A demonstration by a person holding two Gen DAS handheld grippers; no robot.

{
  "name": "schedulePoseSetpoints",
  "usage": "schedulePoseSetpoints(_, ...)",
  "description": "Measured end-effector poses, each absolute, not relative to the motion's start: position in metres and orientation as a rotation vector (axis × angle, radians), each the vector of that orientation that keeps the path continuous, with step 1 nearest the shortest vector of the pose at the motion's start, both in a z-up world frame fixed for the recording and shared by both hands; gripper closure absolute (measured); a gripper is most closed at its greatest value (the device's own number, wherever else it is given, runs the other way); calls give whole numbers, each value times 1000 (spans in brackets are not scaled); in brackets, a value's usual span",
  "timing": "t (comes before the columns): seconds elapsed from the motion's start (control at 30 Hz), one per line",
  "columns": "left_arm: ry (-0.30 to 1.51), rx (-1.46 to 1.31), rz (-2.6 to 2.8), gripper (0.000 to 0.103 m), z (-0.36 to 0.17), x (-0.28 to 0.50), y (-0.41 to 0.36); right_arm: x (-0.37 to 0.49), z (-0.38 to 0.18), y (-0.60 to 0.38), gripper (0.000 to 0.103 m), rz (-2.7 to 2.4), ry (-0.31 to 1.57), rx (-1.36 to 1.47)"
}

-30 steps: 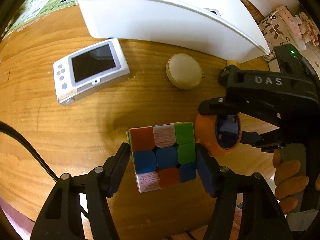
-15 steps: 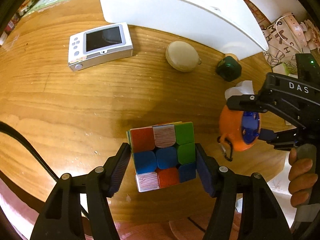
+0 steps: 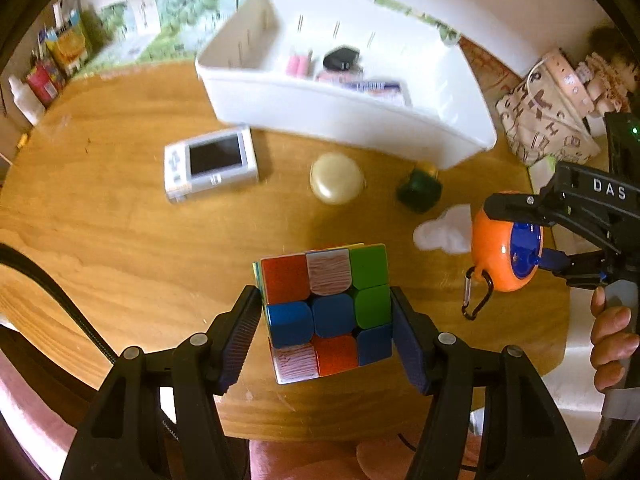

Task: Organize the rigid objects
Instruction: 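Lift and carry the Rubik's cube and orange reel over the bin with both tools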

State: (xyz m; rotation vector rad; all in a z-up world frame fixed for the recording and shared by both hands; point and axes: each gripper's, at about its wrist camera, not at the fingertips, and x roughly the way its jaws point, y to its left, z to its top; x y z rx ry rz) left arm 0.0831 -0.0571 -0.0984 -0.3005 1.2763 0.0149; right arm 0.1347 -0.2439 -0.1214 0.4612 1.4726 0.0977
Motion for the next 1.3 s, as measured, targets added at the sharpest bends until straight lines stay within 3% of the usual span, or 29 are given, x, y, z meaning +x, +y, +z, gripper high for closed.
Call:
schedulePoseSetpoints(0.77, 1048, -186, 10, 36, -30, 171, -35, 183, -56, -234, 22, 82, 1197, 427)
schedulePoseSetpoints(1.3, 950, -196, -74, 36, -50, 232, -14, 230, -65, -219, 22, 87, 1062, 398)
